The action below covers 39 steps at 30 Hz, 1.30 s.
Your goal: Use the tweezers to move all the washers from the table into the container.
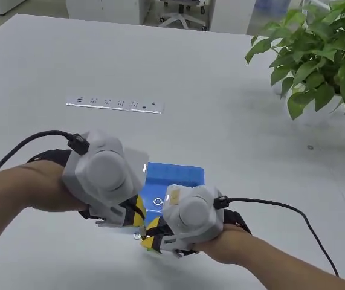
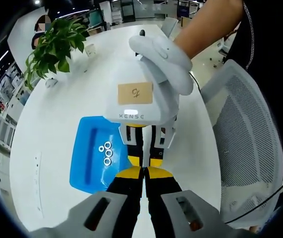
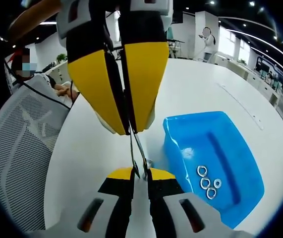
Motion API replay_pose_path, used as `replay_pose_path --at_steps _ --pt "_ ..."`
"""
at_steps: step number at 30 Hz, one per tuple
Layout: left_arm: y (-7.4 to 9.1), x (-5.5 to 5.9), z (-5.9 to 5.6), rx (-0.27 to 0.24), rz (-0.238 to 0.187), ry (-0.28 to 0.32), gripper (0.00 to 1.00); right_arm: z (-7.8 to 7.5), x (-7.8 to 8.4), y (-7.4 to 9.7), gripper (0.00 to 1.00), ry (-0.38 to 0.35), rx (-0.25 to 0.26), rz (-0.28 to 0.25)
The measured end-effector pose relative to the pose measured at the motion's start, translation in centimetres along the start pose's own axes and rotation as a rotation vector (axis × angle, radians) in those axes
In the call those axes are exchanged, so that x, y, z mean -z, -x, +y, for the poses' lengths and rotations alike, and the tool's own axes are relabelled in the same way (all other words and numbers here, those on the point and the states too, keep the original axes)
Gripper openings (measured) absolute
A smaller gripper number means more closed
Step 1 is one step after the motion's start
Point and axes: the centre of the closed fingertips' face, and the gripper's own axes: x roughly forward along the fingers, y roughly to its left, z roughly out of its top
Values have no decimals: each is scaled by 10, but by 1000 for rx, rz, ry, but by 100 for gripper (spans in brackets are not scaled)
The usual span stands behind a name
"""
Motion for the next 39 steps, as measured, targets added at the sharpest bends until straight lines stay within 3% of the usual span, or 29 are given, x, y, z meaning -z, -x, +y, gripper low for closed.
replay_pose_path --at_steps 6,19,39 --pt "0 2 1 2 5 0 5 -2 -1 -2 12 -1 -1 -2" --pt "-3 -1 7 7 -25 25 6 -4 1 -3 10 -49 3 -3" --pt "5 -3 6 0 -21 17 6 -2 -6 1 9 -37 5 -7"
